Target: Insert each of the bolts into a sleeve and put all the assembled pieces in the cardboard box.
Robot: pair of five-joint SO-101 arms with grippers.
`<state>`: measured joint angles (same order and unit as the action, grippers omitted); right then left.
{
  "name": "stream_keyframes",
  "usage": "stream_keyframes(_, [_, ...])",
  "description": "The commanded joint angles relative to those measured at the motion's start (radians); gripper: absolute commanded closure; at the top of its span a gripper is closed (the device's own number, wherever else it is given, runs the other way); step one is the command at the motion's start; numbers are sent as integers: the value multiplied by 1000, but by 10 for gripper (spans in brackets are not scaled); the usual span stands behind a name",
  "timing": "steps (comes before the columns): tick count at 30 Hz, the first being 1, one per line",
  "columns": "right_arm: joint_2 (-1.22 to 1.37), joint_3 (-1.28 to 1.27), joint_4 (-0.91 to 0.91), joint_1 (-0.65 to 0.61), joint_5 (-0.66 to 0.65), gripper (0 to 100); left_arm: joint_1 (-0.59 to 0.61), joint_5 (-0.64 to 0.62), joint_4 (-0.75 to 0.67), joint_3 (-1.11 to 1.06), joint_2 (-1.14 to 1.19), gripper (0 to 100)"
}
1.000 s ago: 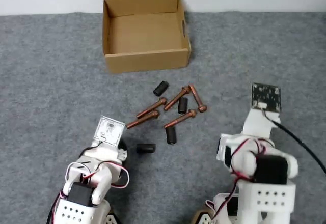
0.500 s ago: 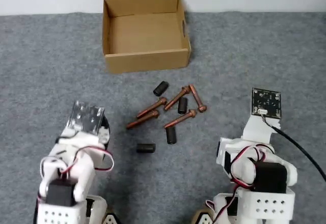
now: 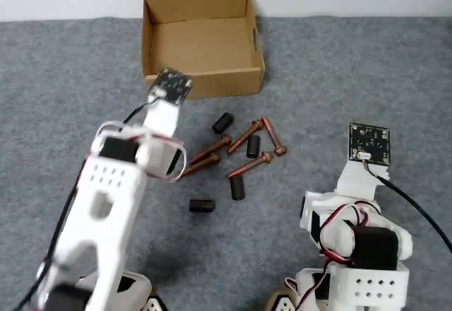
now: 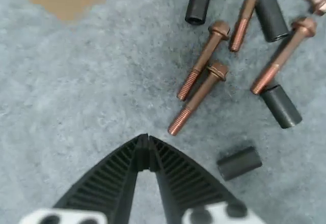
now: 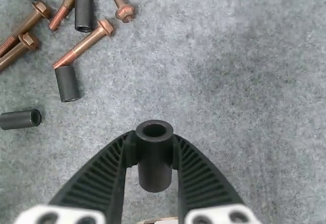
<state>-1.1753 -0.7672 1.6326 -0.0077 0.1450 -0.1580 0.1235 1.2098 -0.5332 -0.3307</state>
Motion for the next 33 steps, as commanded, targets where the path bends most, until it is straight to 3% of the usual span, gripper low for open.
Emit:
stream_keyframes(1, [-7, 6, -18, 12, 11, 991, -9, 219, 23, 147, 181, 992])
stream_keyframes(5, [-5, 6, -18, 12, 11, 991, -9, 334, 28, 257, 365, 978])
stream_keyframes(11, [-8, 6, -18, 13, 11, 991, -32, 436, 169, 444, 572, 806])
stream_keyframes(16, [-8, 6, -18, 13, 11, 991, -94, 462, 247, 573, 667, 805])
stream_keyframes(33, [-8, 6, -18, 13, 11, 991, -157, 457, 253, 834, 937, 805])
